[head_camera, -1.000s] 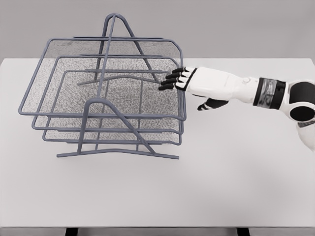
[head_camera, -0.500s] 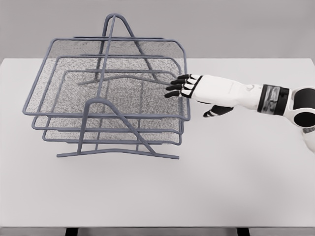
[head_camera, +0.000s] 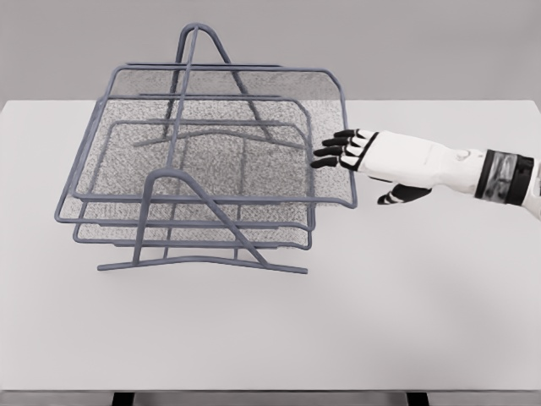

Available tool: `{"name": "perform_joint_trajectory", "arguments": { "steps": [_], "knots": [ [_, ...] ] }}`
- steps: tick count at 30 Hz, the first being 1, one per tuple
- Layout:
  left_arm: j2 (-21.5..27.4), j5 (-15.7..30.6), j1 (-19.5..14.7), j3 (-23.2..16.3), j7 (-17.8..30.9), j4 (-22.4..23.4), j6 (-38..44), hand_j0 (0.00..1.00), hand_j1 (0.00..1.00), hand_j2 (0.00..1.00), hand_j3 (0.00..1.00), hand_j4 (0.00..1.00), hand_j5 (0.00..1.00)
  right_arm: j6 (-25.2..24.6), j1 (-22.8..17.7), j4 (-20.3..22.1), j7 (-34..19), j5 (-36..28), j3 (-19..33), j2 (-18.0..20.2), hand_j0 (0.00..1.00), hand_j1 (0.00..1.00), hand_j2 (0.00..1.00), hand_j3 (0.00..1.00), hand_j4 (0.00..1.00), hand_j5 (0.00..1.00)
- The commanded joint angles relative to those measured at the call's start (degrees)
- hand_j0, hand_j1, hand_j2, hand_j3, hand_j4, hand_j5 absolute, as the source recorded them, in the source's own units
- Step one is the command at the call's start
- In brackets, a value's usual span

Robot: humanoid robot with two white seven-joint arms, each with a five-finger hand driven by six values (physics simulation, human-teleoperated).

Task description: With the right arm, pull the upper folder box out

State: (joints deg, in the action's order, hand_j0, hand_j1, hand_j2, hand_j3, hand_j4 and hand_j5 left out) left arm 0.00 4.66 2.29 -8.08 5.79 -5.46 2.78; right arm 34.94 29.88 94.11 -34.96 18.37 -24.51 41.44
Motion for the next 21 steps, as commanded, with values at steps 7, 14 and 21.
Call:
{"name": "perform_joint_trajectory", "arguments": {
  "steps": [7, 14, 21],
  "knots": [
    [0.00, 0.00, 0.00, -0.01, 0.01, 0.01, -0.05, 1.00, 1.00, 1.00, 1.00, 1.00, 1.00, 0.06, 0.00, 1.43, -0.04, 0.17, 1.22, 4.35, 1.00, 1.00, 1.00, 1.00, 1.00, 1.00],
    [0.00, 0.00, 0.00, -0.01, 0.01, 0.01, 0.03, 1.00, 1.00, 1.00, 1.00, 1.00, 1.00, 0.06, -3.87, 1.78, -0.04, 0.08, 7.11, 4.26, 1.00, 1.00, 1.00, 1.00, 1.00, 1.00],
    [0.00, 0.00, 0.00, -0.01, 0.01, 0.01, -0.05, 1.00, 1.00, 1.00, 1.00, 1.00, 1.00, 0.06, -5.80, 2.13, -0.04, -8.61, 13.88, 4.26, 1.00, 1.00, 1.00, 1.00, 1.00, 1.00]
  ]
}}
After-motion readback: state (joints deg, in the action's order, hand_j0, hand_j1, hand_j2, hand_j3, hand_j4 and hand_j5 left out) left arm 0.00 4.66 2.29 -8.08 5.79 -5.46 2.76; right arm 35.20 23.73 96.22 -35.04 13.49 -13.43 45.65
